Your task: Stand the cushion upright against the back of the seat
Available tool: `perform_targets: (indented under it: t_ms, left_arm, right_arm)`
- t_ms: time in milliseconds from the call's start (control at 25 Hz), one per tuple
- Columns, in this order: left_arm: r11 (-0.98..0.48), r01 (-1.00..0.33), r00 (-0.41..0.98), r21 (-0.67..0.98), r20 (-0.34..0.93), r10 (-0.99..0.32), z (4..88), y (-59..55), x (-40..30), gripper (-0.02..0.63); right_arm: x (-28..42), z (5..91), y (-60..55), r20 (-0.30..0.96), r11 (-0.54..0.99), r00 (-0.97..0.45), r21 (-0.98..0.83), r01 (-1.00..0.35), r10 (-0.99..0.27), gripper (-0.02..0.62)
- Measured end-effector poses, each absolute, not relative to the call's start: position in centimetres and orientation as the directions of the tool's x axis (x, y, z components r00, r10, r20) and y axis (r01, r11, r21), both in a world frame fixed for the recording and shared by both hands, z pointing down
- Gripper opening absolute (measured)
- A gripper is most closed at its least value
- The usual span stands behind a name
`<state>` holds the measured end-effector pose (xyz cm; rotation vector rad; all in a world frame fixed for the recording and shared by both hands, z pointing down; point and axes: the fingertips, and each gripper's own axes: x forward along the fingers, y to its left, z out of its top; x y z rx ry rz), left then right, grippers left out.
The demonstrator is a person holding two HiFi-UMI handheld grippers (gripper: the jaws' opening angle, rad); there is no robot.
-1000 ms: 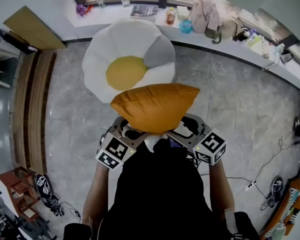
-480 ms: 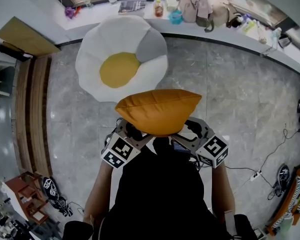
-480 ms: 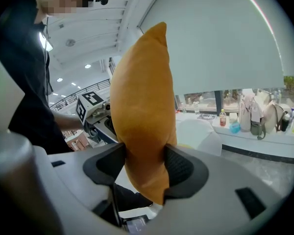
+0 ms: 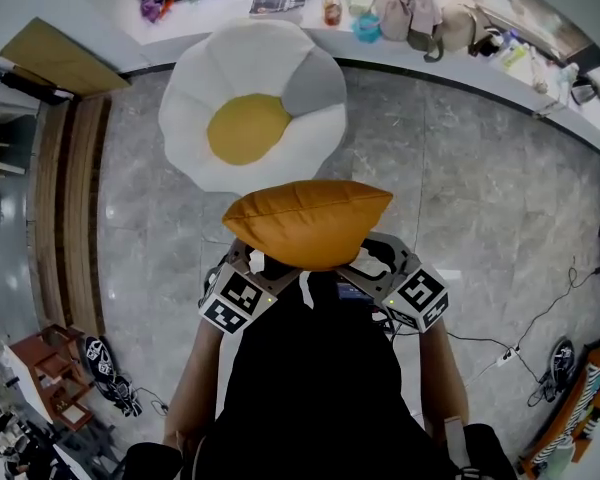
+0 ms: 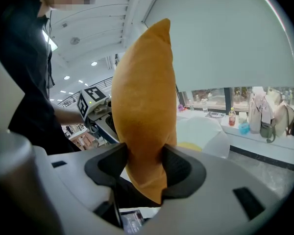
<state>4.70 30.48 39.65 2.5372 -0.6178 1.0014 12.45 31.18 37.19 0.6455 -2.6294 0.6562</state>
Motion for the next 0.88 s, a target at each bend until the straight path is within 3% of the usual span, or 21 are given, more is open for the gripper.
perform_targets:
  t_ms: [880]
  left_arm:
    - [-0.796, -0.564, 0.679, 0.22, 0.671, -0.296, 40.3, 12.4, -6.3, 0.334]
  right_arm:
    - [1.0, 35.9, 14.1, 0.55, 0.785, -0.726, -0.188, -0.59, -0.413, 0.218]
